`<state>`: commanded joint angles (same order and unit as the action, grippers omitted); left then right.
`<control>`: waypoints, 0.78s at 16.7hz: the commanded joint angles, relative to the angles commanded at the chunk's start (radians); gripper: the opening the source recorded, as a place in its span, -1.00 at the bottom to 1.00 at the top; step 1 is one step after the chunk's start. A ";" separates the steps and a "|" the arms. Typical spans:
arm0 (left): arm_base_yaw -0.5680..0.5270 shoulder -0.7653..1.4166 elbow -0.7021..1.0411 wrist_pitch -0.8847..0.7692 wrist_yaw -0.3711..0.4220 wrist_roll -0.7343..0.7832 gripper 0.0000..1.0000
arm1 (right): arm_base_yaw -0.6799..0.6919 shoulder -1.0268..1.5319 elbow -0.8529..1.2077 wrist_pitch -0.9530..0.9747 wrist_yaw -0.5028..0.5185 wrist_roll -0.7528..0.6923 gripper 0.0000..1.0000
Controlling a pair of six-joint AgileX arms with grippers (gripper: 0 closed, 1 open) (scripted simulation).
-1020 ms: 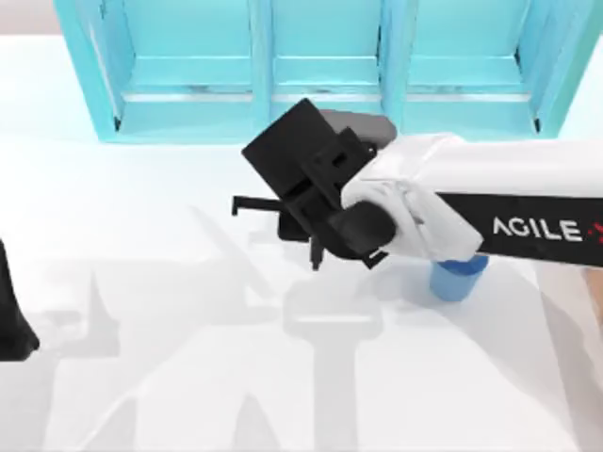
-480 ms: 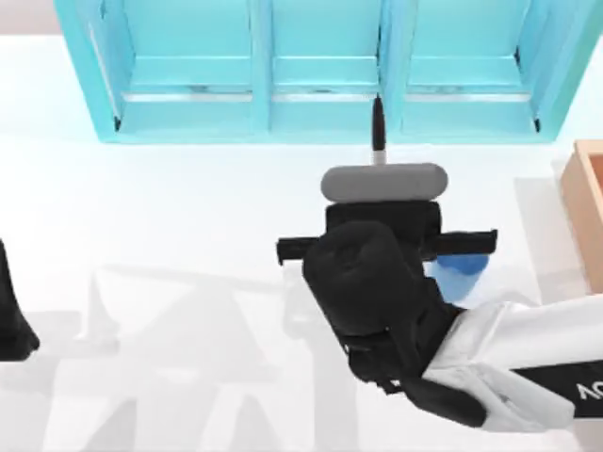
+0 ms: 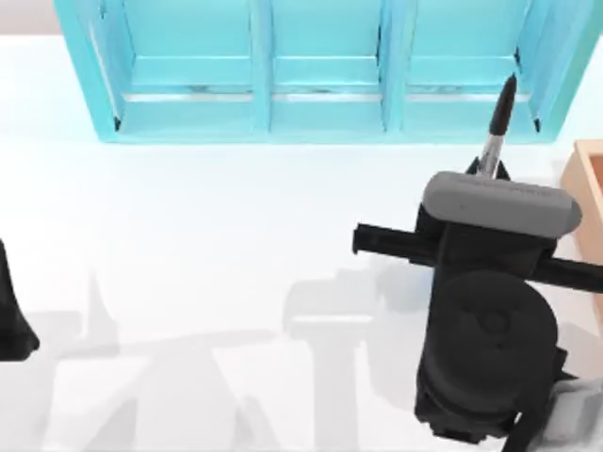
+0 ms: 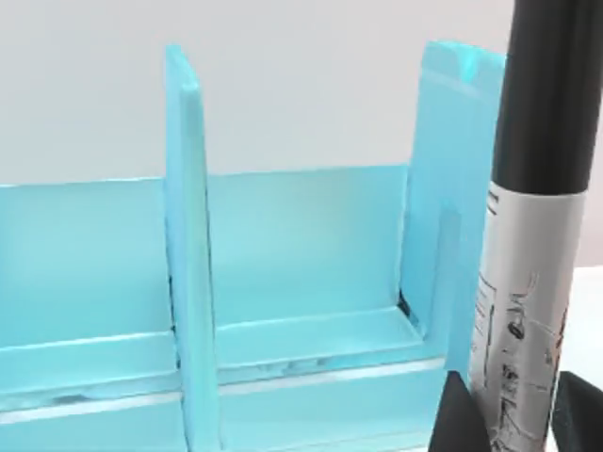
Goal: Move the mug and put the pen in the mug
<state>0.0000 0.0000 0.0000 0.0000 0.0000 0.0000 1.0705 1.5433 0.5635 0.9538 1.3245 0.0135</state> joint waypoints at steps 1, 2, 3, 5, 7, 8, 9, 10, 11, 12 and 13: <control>0.000 0.000 0.000 0.000 0.000 0.000 1.00 | 0.005 -0.019 -0.009 0.013 0.015 -0.012 -1.00; 0.000 0.000 0.000 0.000 0.000 0.000 1.00 | 0.009 -0.030 -0.013 0.021 0.025 -0.019 -1.00; 0.000 0.000 0.000 0.000 0.000 0.000 1.00 | 0.010 -0.034 -0.015 0.023 0.028 -0.022 -1.00; 0.000 0.000 0.000 0.000 0.000 0.000 1.00 | 0.010 -0.034 -0.015 0.023 0.028 -0.022 -1.00; 0.000 0.000 0.000 0.000 0.000 0.000 1.00 | 0.005 -0.030 -0.012 0.022 0.027 -0.020 -1.00; 0.000 0.000 0.000 0.000 0.000 0.000 1.00 | 0.002 -0.028 -0.011 0.024 0.024 -0.020 -1.00; 0.000 0.000 0.000 0.000 0.000 0.000 1.00 | -0.009 -0.021 -0.010 0.030 0.013 -0.019 -1.00; 0.000 0.000 0.000 0.000 0.000 0.000 1.00 | -0.024 -0.009 -0.008 0.040 -0.003 -0.018 -1.00; 0.000 0.000 0.000 0.000 0.000 0.000 1.00 | -0.044 0.006 -0.007 0.052 -0.023 -0.018 -1.00; 0.000 0.000 0.000 0.000 0.000 0.000 1.00 | -0.066 0.022 -0.006 0.064 -0.045 -0.019 -1.00; 0.000 0.000 0.000 0.000 0.000 0.000 1.00 | -0.087 0.039 -0.004 0.076 -0.066 -0.019 -1.00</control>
<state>0.0000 0.0000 0.0000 0.0000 0.0000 0.0000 0.9833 1.5819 0.5593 1.0297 1.2584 -0.0050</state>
